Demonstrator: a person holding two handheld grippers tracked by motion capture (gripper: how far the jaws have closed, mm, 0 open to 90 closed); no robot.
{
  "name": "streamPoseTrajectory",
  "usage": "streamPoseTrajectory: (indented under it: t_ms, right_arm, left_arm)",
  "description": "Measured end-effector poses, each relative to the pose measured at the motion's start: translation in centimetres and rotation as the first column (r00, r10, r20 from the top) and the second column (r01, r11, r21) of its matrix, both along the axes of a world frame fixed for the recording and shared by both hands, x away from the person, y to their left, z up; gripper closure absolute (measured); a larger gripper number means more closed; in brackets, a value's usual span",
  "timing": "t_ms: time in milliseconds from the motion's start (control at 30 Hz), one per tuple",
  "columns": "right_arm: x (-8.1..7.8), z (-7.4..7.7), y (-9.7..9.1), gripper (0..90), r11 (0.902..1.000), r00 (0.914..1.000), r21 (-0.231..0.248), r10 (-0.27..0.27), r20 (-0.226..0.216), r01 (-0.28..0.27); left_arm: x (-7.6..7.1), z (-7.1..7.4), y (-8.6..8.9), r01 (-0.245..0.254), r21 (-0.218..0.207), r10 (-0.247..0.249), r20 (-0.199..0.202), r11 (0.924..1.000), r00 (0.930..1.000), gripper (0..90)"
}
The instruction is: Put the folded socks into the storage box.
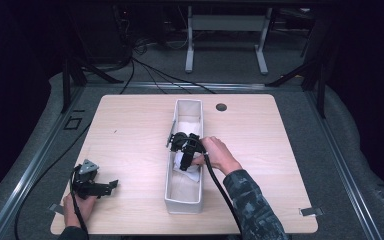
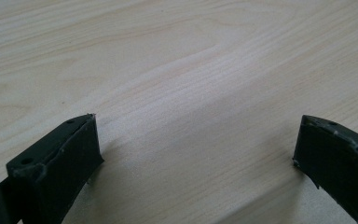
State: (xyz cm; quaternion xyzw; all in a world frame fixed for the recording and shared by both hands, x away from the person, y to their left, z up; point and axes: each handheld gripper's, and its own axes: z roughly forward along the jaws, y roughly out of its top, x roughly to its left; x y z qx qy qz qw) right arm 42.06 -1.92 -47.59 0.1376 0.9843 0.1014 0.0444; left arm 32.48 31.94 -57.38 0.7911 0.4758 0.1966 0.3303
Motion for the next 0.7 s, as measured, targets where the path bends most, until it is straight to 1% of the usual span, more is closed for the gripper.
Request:
streamPoseTrajectory:
  t_ms: [33, 67, 100, 133, 167, 200, 233, 267, 300, 333, 367, 400, 433, 467, 533, 567, 600, 633, 667, 700]
  right_arm:
    - [0.0, 0.0, 0.0, 24.6, 1.0000, 1.0000, 0.000, 0.000, 0.000, 0.000]
    - [-0.1, 0.5, -0.3, 24.9, 0.9998, 0.9999, 0.019, 0.000, -0.015, 0.001]
    - [-0.1, 0.5, -0.3, 24.9, 0.9998, 0.9999, 0.019, 0.000, -0.015, 0.001]
    - [-0.2, 0.8, -0.5, 27.5, 0.9995, 0.9999, 0.032, -0.001, -0.016, 0.001]
    - [-0.3, 1.2, -0.6, 32.2, 0.9991, 0.9999, 0.042, 0.003, -0.015, -0.002]
    - [-0.5, 2.0, -0.9, 45.8, 0.9978, 1.0000, 0.066, -0.005, 0.004, 0.005]
    - [-0.5, 2.0, -0.9, 45.8, 0.9978, 1.0000, 0.066, -0.005, 0.004, 0.005]
    - [-0.6, 2.3, -1.0, 49.2, 0.9972, 0.9999, 0.074, -0.007, 0.009, 0.006]
    - [-0.6, 2.6, -1.1, 58.7, 0.9968, 0.9996, 0.079, -0.017, 0.020, 0.015]
    - [-0.6, 2.5, -1.1, 61.9, 0.9977, 0.9994, 0.066, -0.021, 0.028, 0.019]
    - [-0.6, 2.5, -1.1, 61.9, 0.9977, 0.9994, 0.066, -0.021, 0.028, 0.019]
    - [-0.6, 2.3, -1.1, 67.0, 0.9978, 0.9997, 0.065, -0.016, 0.017, 0.015]
    - [-0.6, 2.3, -1.1, 67.0, 0.9978, 0.9997, 0.065, -0.016, 0.017, 0.015]
    - [-0.6, 2.0, -1.0, 73.8, 0.9982, 0.9995, 0.056, -0.021, 0.023, 0.019]
    - [-0.5, 1.6, -0.8, 80.2, 0.9988, 0.9996, 0.046, -0.020, 0.018, 0.019]
    - [-0.5, 1.6, -0.8, 80.2, 0.9988, 0.9996, 0.046, -0.020, 0.018, 0.019]
    - [-0.6, 0.9, -0.4, 82.5, 0.9997, 0.9997, 0.017, -0.020, 0.015, 0.020]
    - [-0.6, 0.9, -0.4, 82.5, 0.9997, 0.9997, 0.017, -0.020, 0.015, 0.020]
    - [-0.7, 0.4, 0.0, 83.3, 0.9998, 0.9998, -0.004, -0.019, 0.011, 0.019]
    - [-0.7, 0.4, 0.0, 83.3, 0.9998, 0.9998, -0.004, -0.019, 0.011, 0.019]
  left_arm:
    - [0.0, 0.0, 0.0, 0.000, 0.000, 0.000, 0.000, 1.0000, 1.0000, 0.1]
    - [0.0, 0.0, 0.0, 0.000, 0.000, 0.000, 0.000, 1.0000, 1.0000, 0.1]
    - [0.0, 0.0, 0.0, 0.000, 0.000, 0.000, 0.000, 1.0000, 1.0000, 0.1]
    - [0.0, 0.0, 0.0, 0.000, 0.000, 0.000, 0.000, 1.0000, 1.0000, 0.1]
    - [0.0, 0.0, 0.0, 0.000, 0.000, 0.000, 0.000, 1.0000, 1.0000, 0.1]
    - [0.0, 0.0, 0.0, 0.000, 0.000, 0.000, 0.000, 1.0000, 1.0000, 0.1]
    - [0.0, 0.0, 0.0, 0.000, 0.000, 0.000, 0.000, 1.0000, 1.0000, 0.1]
    - [0.0, 0.0, 0.0, 0.000, 0.000, 0.000, 0.000, 1.0000, 1.0000, 0.1]
    - [0.0, 0.0, 0.0, 0.000, 0.000, 0.000, 0.000, 1.0000, 1.0000, 0.1]
    - [0.0, 0.0, 0.0, 0.000, 0.000, 0.000, 0.000, 1.0000, 1.0000, 0.1]
    - [0.0, 0.0, 0.0, 0.001, 0.000, -0.001, 0.000, 1.0000, 1.0000, 0.1]
    - [0.0, 0.0, 0.0, 0.000, 0.000, 0.000, 0.000, 1.0000, 1.0000, 0.1]
    - [0.0, 0.0, 0.0, 0.000, 0.000, 0.000, 0.000, 1.0000, 1.0000, 0.1]
    - [0.0, 0.0, 0.0, 0.000, -0.001, 0.000, 0.000, 1.0000, 1.0000, 0.1]
    - [0.0, 0.0, 0.0, 0.000, 0.000, 0.000, 0.000, 1.0000, 1.0000, 0.1]
    - [0.0, 0.0, 0.0, 0.000, 0.000, 0.000, 0.000, 1.0000, 1.0000, 0.1]
    - [0.0, 0.0, 0.0, 0.001, 0.000, -0.001, 0.000, 1.0000, 1.0000, 0.1]
    - [0.0, 0.0, 0.0, 0.001, 0.000, -0.001, 0.000, 1.0000, 1.0000, 0.1]
    - [0.0, 0.0, 0.0, 0.001, -0.001, -0.001, 0.000, 1.0000, 1.0000, 0.1]
    - [0.0, 0.0, 0.0, 0.001, -0.001, -0.001, 0.000, 1.0000, 1.0000, 0.1]
